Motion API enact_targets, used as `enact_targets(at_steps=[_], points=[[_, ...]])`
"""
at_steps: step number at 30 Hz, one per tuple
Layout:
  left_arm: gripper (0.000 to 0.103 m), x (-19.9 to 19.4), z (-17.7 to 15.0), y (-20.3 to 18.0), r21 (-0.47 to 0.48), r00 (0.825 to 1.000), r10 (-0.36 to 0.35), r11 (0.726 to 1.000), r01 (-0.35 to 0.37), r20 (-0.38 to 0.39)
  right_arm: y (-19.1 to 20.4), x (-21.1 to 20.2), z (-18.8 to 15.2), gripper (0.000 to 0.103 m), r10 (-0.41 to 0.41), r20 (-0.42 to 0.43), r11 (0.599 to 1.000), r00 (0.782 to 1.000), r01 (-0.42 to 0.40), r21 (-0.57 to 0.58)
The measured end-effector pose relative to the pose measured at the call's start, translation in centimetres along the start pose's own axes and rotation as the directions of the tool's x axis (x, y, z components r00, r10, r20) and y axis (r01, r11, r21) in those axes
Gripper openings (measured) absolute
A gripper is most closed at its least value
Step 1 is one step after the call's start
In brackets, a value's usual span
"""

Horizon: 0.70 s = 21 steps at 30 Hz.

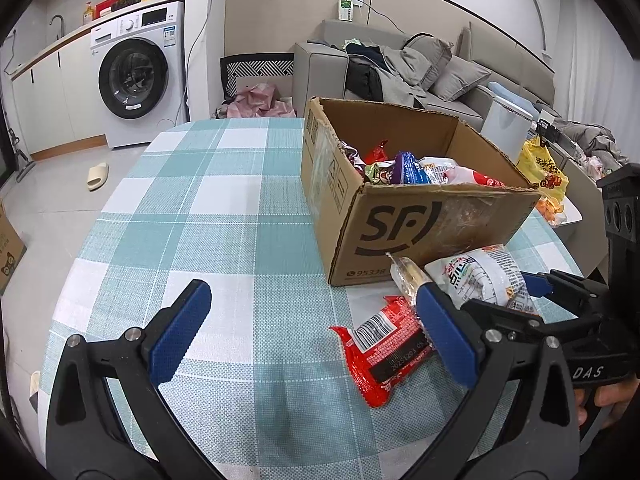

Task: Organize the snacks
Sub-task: 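Grasp the white noodle bag with the right tool while the left tool grasps the clear wafer pack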

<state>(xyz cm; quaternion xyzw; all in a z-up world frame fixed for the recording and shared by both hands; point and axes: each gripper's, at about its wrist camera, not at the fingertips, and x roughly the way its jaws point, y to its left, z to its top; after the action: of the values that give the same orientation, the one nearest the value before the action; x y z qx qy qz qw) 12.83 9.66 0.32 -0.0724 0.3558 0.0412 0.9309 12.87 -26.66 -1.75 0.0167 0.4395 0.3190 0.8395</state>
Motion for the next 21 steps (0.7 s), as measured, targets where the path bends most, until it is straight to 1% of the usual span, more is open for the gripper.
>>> enact_targets(at_steps=[2,8,11,15,21], points=[[0.102,0.0,0.0,0.0,-0.001,1.000,0.000,1.000,0.000,-0.002,-0.2,-0.2,-0.1,0.073,0.002,0.008,1.000,1.000,-0.002,0.005],[0.102,0.0,-0.2,0.0,0.000,1.000,-0.001,1.000,0.001,-0.001,-1.1,-0.7,-0.6,0.060,0.048,0.029,0.998,0.998,-0.049,0.042],[0.102,0.1,-0.2,-0.1,-0.001,1.000,-0.001,1.000,0.001,-0.005,-1.2,-1.0,-0.8,0.057,0.060,0.044,0.997,0.997,-0.062,0.042],[0.102,0.1,-0.3,-0.2,0.003,1.000,-0.005,1.000,0.005,-0.007,-1.0,-2.0,-1.0,0.057,0.070,0.061,0.997,0.996,-0.072,0.035],[0.102,0.5,-0.4,-0.6,-0.019,0.998,-0.061,0.998,0.061,-0.028,-1.7,-4.6,-1.6,0.057,0.061,0.113,0.997,0.992,-0.067,0.045]])
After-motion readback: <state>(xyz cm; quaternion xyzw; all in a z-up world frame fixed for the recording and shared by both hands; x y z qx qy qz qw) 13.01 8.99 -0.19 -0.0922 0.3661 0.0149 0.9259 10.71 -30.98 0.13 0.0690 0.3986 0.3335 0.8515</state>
